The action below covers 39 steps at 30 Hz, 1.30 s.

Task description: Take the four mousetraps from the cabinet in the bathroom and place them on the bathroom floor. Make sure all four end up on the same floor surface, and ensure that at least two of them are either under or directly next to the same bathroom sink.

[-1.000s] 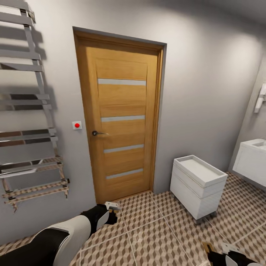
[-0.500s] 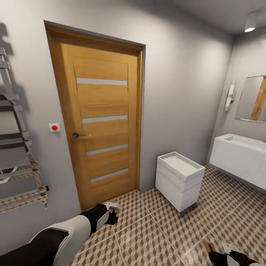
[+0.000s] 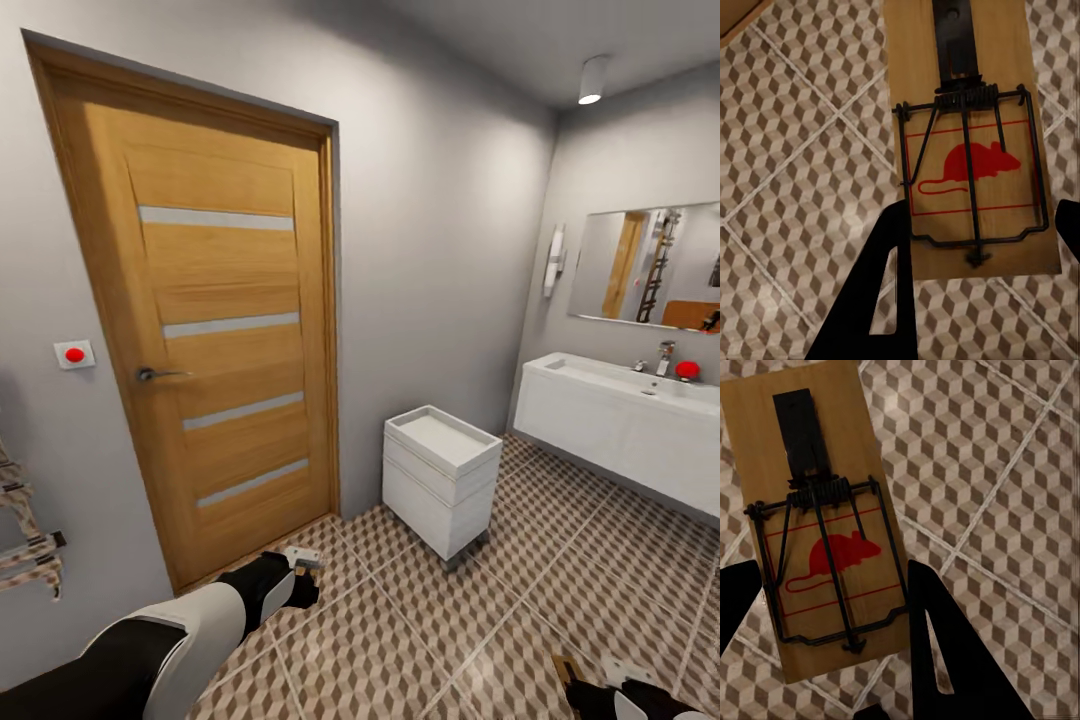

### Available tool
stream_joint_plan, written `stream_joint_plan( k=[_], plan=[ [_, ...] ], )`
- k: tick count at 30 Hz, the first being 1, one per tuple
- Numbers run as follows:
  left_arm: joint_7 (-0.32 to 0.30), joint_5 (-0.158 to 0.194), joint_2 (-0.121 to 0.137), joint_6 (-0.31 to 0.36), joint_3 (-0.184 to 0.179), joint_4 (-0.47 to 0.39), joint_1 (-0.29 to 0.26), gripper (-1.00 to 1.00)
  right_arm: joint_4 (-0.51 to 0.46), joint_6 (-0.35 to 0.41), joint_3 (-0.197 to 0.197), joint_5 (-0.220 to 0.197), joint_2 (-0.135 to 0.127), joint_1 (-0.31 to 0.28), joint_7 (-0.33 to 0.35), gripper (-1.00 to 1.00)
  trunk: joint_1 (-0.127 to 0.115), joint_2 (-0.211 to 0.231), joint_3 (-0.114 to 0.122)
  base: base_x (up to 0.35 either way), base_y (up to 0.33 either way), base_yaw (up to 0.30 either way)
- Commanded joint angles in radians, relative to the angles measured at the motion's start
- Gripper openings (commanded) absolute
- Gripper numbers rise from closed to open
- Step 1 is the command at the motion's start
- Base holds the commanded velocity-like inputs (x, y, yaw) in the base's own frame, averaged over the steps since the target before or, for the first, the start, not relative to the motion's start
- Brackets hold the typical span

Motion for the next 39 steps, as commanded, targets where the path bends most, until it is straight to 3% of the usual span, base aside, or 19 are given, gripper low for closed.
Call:
stream_joint_plan(
  k=[1,31,39],
  plan=[
    [0.002,0.0,0.0,0.004,-0.007,0.0,-0.001,-1.0,0.002,0.001,-0.006,-0.003,0.0,-0.002,0.003,-1.0,0.0,-0.001,-0.002,0.0,0.0,-0.297],
    [-0.002,-0.002,-0.004,0.0,-0.007,0.0,-0.001,-1.0,0.003,0.001,-0.006,-0.003,-0.002,-0.002,0.004,-1.0,0.0,-0.001,-0.002,0.0,0.0,-0.297],
    [-0.002,-0.002,-0.004,0.0,-0.007,0.0,-0.001,-1.0,0.003,0.002,-0.006,-0.042,-0.01,-0.002,0.004,-1.0,0.0,-0.001,-0.002,0.0,0.0,-0.297]
  ],
)
